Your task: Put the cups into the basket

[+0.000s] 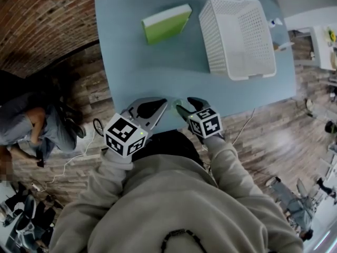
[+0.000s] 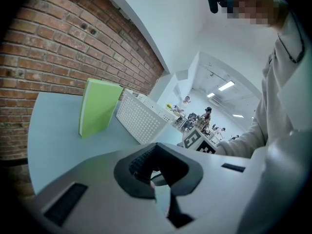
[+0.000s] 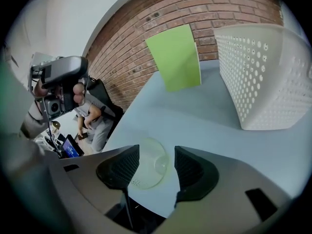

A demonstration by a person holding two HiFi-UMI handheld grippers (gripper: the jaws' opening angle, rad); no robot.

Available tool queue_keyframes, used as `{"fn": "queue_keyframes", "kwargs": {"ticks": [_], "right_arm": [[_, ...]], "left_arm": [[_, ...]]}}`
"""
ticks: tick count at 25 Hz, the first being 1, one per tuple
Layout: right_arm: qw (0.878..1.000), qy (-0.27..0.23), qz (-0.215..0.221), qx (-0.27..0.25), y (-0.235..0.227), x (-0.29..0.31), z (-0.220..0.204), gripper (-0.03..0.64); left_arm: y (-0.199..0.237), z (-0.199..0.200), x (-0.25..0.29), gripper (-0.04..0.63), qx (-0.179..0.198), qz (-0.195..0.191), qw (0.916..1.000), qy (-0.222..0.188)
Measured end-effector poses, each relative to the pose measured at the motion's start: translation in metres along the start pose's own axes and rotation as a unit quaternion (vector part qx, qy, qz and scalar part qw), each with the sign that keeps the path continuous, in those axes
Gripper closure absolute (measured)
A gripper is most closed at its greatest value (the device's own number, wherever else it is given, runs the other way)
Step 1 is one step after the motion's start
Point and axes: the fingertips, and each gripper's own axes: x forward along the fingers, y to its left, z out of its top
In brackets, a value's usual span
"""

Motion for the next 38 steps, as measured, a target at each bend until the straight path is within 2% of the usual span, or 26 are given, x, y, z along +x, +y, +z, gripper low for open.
{"fn": "queue_keyframes", "kwargs": {"ticks": [8, 12, 16, 29, 38], "right_arm": [[0.998, 0.036, -0.042, -0.02, -0.016, 0.012, -0.012, 0.397], [0.995, 0.04, -0.085, -0.035, -0.027, 0.012, -0.014, 0.571], [0.992, 0.04, -0.108, -0.05, -0.03, 0.012, -0.013, 0.581], [0.993, 0.028, -0.108, -0.035, -0.024, 0.001, -0.005, 0.581], [0.993, 0.005, -0.112, -0.043, -0.019, -0.026, 0.017, 0.581]], "left_arm": [[0.006, -0.005, -0.006, 0.598, -0.005, 0.003, 1.0, -0.002], [0.008, -0.008, -0.008, 0.598, -0.006, 0.005, 1.0, -0.002], [0.01, -0.013, -0.008, 0.598, -0.007, 0.007, 1.0, 0.001], [0.001, -0.006, -0.007, 0.598, 0.008, -0.003, 1.0, 0.0], [-0.01, 0.018, -0.003, 0.598, 0.042, -0.008, 0.9991, -0.003]]}}
